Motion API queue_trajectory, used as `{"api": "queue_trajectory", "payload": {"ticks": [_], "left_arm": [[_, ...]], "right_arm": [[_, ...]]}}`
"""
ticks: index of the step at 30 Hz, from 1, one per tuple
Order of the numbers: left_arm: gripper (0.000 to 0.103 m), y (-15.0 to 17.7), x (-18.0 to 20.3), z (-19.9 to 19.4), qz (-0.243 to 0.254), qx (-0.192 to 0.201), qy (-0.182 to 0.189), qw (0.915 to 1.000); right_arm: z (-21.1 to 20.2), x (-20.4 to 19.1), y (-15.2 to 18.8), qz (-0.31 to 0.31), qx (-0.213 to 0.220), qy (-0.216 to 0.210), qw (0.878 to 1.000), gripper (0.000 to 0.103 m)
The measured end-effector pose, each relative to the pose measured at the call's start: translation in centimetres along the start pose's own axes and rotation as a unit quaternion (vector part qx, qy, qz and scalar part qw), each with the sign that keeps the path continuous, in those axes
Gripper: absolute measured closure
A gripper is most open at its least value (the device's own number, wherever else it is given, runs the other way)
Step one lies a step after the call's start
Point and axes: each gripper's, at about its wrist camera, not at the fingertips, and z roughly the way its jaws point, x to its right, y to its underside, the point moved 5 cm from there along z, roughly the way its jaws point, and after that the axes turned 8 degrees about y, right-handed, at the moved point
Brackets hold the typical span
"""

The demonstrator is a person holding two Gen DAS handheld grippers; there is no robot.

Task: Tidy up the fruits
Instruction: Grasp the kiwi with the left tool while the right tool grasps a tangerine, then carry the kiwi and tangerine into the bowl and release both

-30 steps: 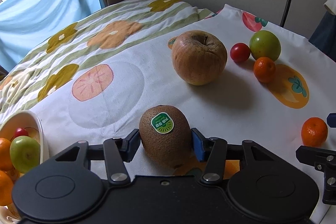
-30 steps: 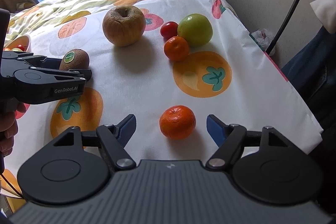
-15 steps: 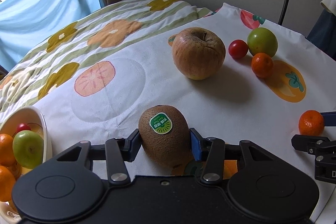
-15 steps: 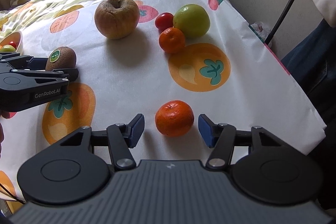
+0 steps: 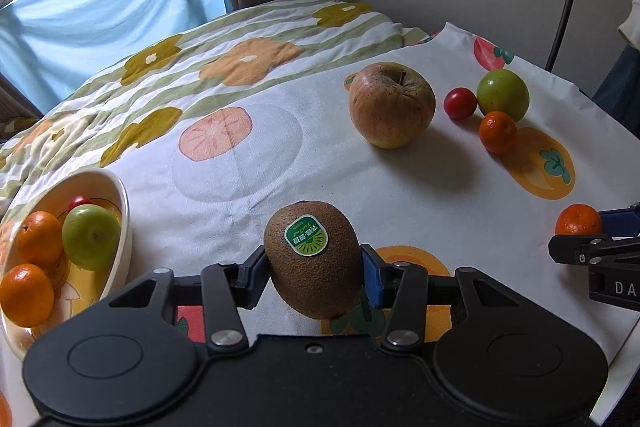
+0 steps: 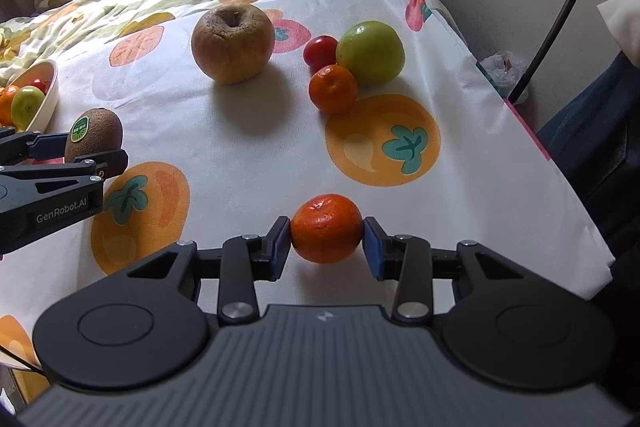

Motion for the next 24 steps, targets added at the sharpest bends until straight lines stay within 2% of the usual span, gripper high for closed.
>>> {"api": "queue_trajectory", "payload": {"ticks": [13,19,24], "left_arm": [[0.051,-0.1,0.2,-5.8,-0.059,0.032,-0.057,0.9961],[0.051,-0.2,-0.6,-9.2,-0.099,0.046,-0.097,0.9892],[0.051,0.2,-2.2,-11.9,-0.135,0.055,-0.136,0.9801]], "right_arm": [[-3.1,-0.7,-2.3,-0.052,0.039,-0.054,0.996,0.049],[-5.4,-2.3,-3.9,-0.088,0.066,-0.102,0.989,0.049],[-7.1,-4.8,-5.1,-0.125,0.086,-0.143,0.978,0.049]]}}
